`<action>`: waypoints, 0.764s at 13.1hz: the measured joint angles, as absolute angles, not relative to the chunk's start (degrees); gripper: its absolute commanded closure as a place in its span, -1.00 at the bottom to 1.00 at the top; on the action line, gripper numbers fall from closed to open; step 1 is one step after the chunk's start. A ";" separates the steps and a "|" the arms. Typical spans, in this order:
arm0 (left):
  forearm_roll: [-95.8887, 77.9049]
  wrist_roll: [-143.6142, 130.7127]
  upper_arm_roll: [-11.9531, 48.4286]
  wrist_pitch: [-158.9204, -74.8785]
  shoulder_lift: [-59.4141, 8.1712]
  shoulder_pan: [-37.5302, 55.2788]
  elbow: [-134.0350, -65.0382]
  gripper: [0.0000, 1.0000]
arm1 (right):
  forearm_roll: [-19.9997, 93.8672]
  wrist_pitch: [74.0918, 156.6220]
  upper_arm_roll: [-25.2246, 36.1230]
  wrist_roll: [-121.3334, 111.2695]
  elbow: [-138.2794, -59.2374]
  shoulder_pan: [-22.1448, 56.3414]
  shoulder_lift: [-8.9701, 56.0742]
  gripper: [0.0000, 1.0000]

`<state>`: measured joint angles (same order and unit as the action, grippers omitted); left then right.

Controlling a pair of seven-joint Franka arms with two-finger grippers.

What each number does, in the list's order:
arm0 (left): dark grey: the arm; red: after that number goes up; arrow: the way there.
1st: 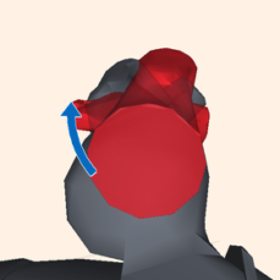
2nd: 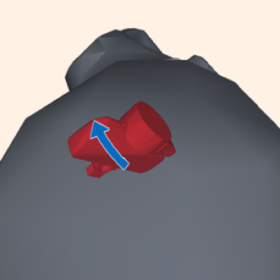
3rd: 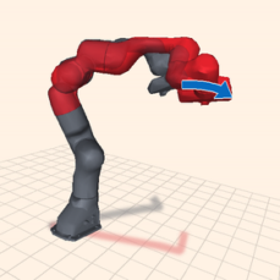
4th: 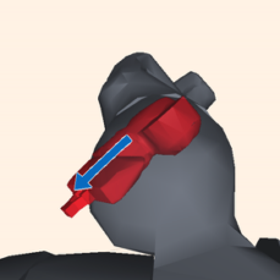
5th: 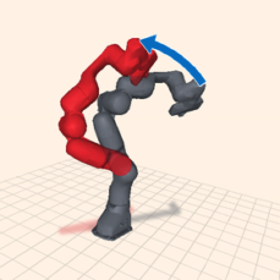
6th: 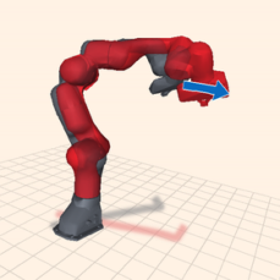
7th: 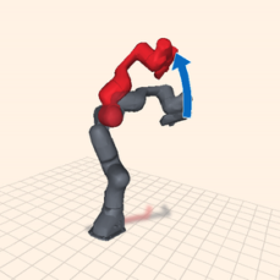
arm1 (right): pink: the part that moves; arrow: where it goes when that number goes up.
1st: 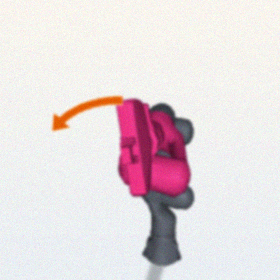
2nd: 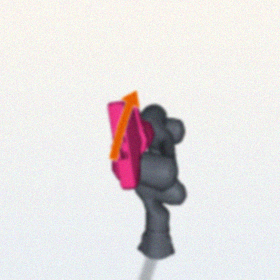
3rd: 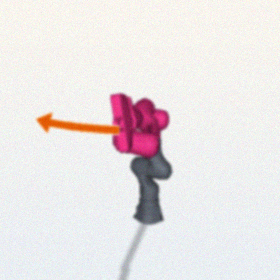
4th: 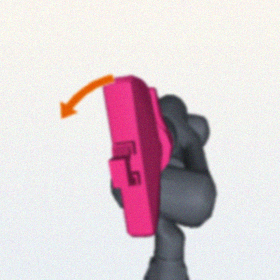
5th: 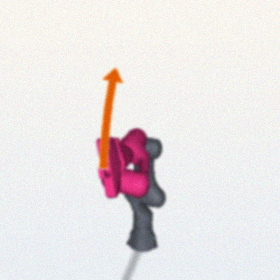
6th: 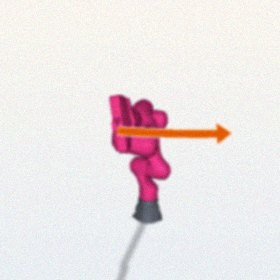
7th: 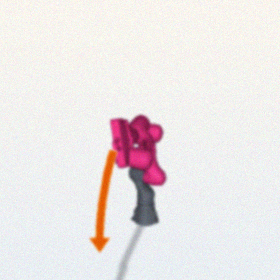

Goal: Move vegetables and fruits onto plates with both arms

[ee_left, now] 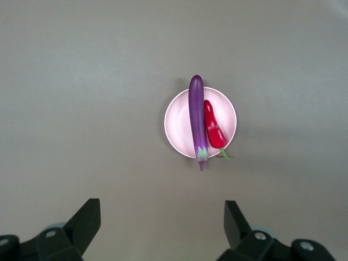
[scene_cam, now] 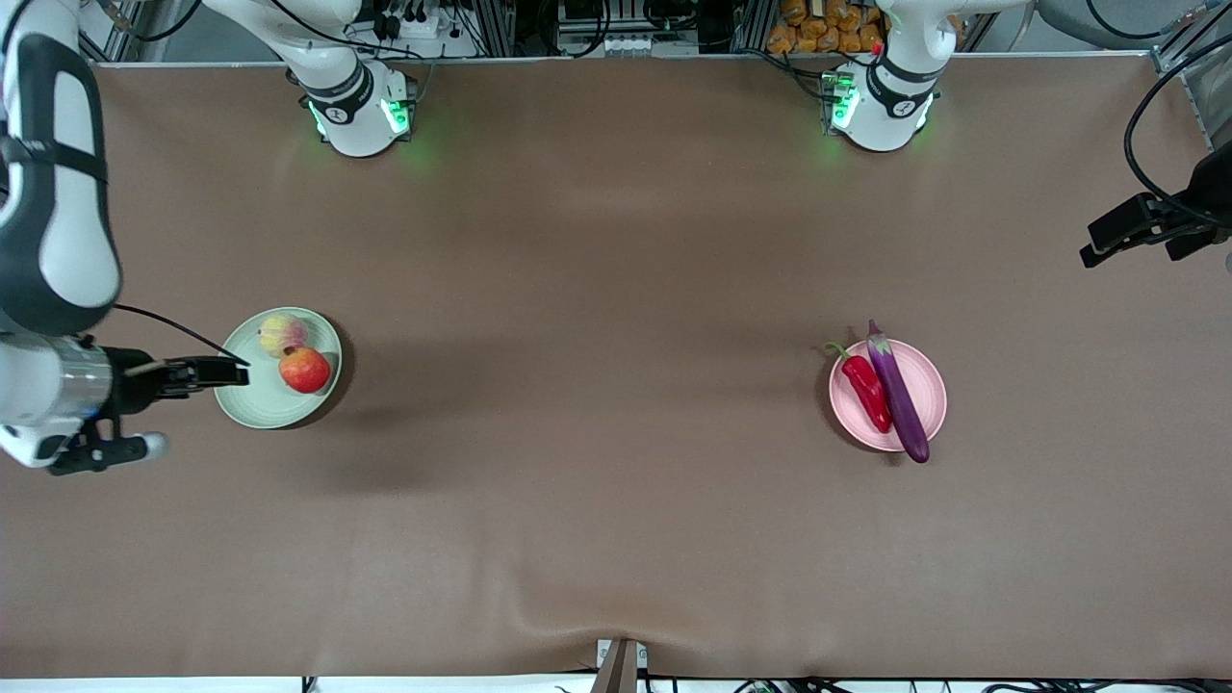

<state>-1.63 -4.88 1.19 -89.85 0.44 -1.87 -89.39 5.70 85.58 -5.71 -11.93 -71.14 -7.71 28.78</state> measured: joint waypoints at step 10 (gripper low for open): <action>-1.63 -4.91 1.28 -88.97 0.44 -1.92 -89.37 -1.00 | 6.16 74.54 4.93 4.26 -68.45 1.88 12.73 -1.00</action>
<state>-1.63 -4.91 1.28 -88.97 0.44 -1.92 -89.37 6.16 74.54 4.93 4.26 -68.45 1.88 12.73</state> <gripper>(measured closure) 0.000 0.000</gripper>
